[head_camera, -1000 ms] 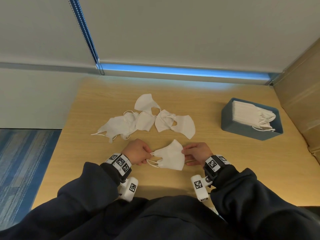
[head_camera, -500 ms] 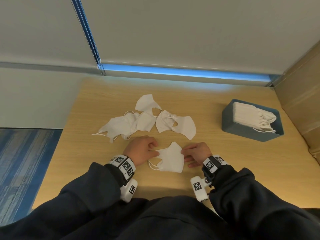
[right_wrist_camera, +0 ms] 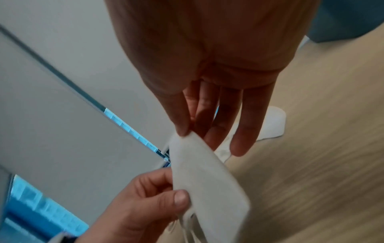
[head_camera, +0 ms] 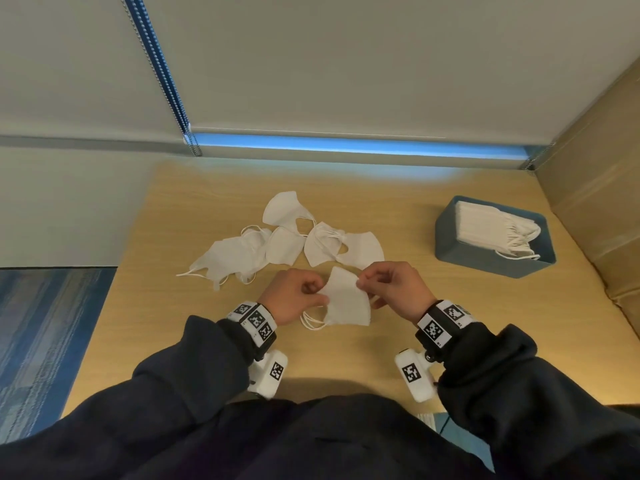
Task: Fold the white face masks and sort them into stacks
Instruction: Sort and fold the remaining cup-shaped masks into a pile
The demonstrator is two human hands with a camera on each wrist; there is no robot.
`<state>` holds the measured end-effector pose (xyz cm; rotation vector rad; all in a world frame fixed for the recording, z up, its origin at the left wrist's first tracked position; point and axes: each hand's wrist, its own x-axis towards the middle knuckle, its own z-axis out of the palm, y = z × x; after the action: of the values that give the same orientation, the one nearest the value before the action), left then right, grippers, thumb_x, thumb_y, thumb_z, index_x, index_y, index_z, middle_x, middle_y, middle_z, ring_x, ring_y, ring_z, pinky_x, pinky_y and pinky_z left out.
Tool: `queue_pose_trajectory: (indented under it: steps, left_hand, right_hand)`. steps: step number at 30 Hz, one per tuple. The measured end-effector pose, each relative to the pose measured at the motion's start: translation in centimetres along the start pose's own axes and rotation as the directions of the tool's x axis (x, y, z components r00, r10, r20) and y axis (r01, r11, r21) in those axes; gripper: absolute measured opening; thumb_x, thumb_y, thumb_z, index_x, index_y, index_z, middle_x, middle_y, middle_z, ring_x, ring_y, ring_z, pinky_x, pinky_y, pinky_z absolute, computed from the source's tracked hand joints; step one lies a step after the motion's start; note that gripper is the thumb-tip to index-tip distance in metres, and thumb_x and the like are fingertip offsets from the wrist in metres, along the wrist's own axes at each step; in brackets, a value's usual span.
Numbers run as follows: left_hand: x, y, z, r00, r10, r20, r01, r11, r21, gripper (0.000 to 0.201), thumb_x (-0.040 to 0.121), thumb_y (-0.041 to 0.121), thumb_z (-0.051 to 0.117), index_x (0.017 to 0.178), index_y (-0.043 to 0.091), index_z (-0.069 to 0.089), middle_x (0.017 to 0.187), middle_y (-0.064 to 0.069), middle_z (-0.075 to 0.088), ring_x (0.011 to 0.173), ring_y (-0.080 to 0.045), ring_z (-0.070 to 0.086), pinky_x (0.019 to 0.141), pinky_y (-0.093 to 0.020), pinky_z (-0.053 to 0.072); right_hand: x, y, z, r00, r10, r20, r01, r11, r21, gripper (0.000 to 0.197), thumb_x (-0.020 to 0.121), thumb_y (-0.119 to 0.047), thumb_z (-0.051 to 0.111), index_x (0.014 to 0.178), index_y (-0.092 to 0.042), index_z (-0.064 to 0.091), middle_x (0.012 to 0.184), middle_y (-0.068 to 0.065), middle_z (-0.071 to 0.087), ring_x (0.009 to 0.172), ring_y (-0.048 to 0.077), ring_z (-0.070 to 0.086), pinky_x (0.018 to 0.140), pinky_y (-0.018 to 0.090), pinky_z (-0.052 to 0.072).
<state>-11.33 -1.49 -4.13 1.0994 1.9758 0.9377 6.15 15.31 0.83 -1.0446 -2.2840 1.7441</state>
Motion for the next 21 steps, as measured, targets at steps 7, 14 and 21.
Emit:
queue_pose_trajectory:
  steps: [7, 14, 21]
  left_hand:
    - [-0.2, 0.6, -1.0, 0.996, -0.04, 0.082, 0.047, 0.994, -0.095, 0.018, 0.093, 0.02, 0.072, 0.077, 0.028, 0.073, 0.067, 0.023, 0.069, 0.068, 0.006, 0.064, 0.067, -0.015, 0.045]
    - [-0.4, 0.1, -0.4, 0.977, -0.199, 0.072, 0.211, 0.948, -0.239, 0.008, 0.085, 0.007, 0.08, 0.091, 0.01, 0.075, 0.077, -0.003, 0.077, 0.066, -0.014, 0.074, 0.062, -0.022, 0.055]
    - [-0.1, -0.5, 0.2, 0.949, -0.313, 0.034, 0.31, 0.913, -0.266, 0.018, 0.079, 0.006, 0.085, 0.092, 0.007, 0.072, 0.08, -0.015, 0.076, 0.065, -0.025, 0.073, 0.062, -0.033, 0.059]
  right_hand:
    - [-0.1, 0.7, -0.4, 0.987, 0.16, 0.025, -0.162, 0.965, 0.206, 0.007, 0.086, -0.003, 0.076, 0.09, 0.003, 0.075, 0.07, 0.009, 0.07, 0.063, 0.016, 0.066, 0.061, 0.036, 0.061]
    - [0.5, 2.2, 0.7, 0.944, 0.327, 0.031, -0.324, 0.913, 0.246, 0.007, 0.086, -0.003, 0.076, 0.092, 0.001, 0.075, 0.072, 0.008, 0.073, 0.06, 0.015, 0.069, 0.062, 0.039, 0.064]
    - [1.0, 3.6, 1.8, 0.921, 0.388, -0.016, -0.378, 0.906, 0.191, 0.016, 0.089, -0.006, 0.075, 0.099, 0.007, 0.073, 0.071, 0.014, 0.073, 0.057, 0.02, 0.07, 0.054, 0.035, 0.062]
